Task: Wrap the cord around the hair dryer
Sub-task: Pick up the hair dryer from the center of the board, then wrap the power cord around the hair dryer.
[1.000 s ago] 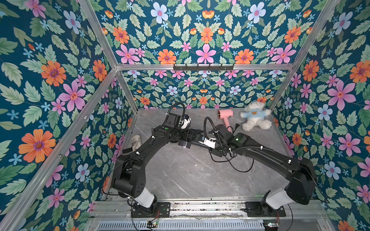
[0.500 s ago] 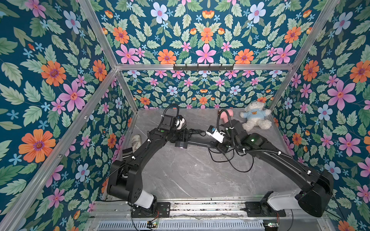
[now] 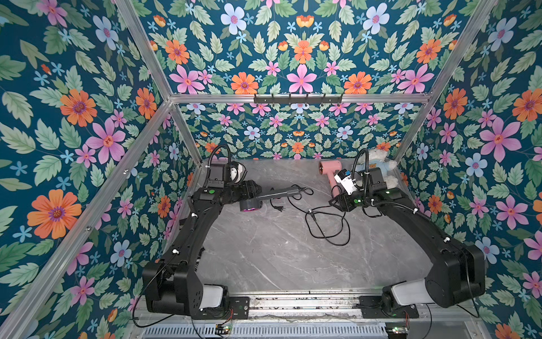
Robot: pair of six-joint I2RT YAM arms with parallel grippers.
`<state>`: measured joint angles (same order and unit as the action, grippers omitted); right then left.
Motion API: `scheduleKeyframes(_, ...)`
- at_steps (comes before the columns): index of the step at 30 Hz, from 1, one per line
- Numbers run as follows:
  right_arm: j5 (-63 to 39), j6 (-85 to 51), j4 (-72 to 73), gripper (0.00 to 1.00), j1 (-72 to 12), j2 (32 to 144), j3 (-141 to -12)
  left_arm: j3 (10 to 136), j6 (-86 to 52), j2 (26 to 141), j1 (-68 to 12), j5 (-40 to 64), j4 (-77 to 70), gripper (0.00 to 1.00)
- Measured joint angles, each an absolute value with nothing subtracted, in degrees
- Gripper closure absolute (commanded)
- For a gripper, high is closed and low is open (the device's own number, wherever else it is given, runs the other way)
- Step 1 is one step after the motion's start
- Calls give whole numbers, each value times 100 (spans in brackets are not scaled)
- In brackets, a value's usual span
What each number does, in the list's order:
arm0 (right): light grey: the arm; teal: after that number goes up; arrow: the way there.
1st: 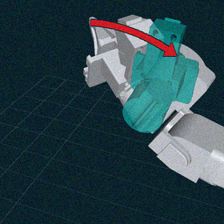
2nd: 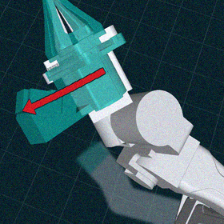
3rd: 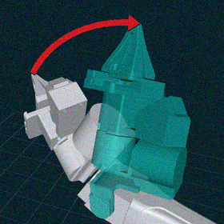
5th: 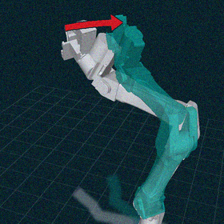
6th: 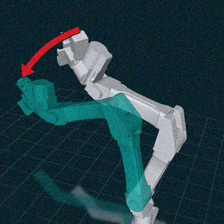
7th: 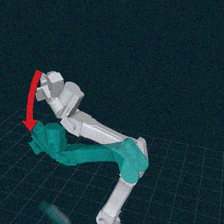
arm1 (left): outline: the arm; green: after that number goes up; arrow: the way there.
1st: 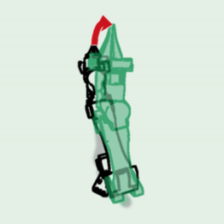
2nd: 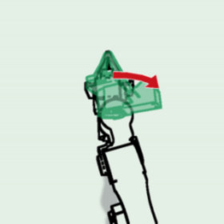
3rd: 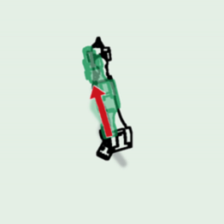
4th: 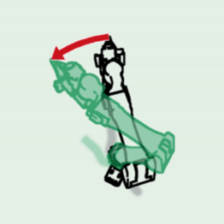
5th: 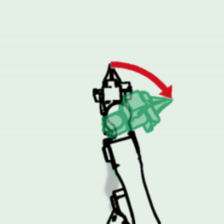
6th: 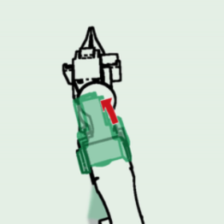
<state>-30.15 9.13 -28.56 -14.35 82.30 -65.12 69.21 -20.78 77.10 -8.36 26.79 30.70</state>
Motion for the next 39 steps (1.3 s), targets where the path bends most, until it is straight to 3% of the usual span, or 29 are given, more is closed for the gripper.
scheduleKeyframes(6, -3391, 486, -2276, 49, -1435, 8270, -5660, 6836, -2209, 7627, -751, 2860, 3055, 100)
scheduleKeyframes(12, -3037, 471, -1737, 55, -1441, 8510, -5297, 6847, -2224, 7642, -714, 2961, 3072, 100)
scheduleKeyframes(17, -3144, 110, -1374, 49, -1767, 8265, -5035, 6871, -2224, 7642, -703, 3022, 3037, 100)
scheduleKeyframes(21, -3173, -148, -1066, 44, -1964, 8442, -5046, 6801, -2224, 7679, -703, 3116, 3009, 100)
scheduleKeyframes(24, -2956, -115, -873, 53, -1959, 8514, -5105, 6794, -2222, 7701, -703, 3157, 3004, 100)
scheduleKeyframes(28, -2460, 355, -768, 54, -1857, 8757, -5236, 6810, -2206, 7701, -703, 3164, 3035, 100)
scheduleKeyframes(39, -1929, 1013, -1653, 46, -1769, 9786, -6121, 7002, -2104, 7749, -703, 3291, 3052, 100)
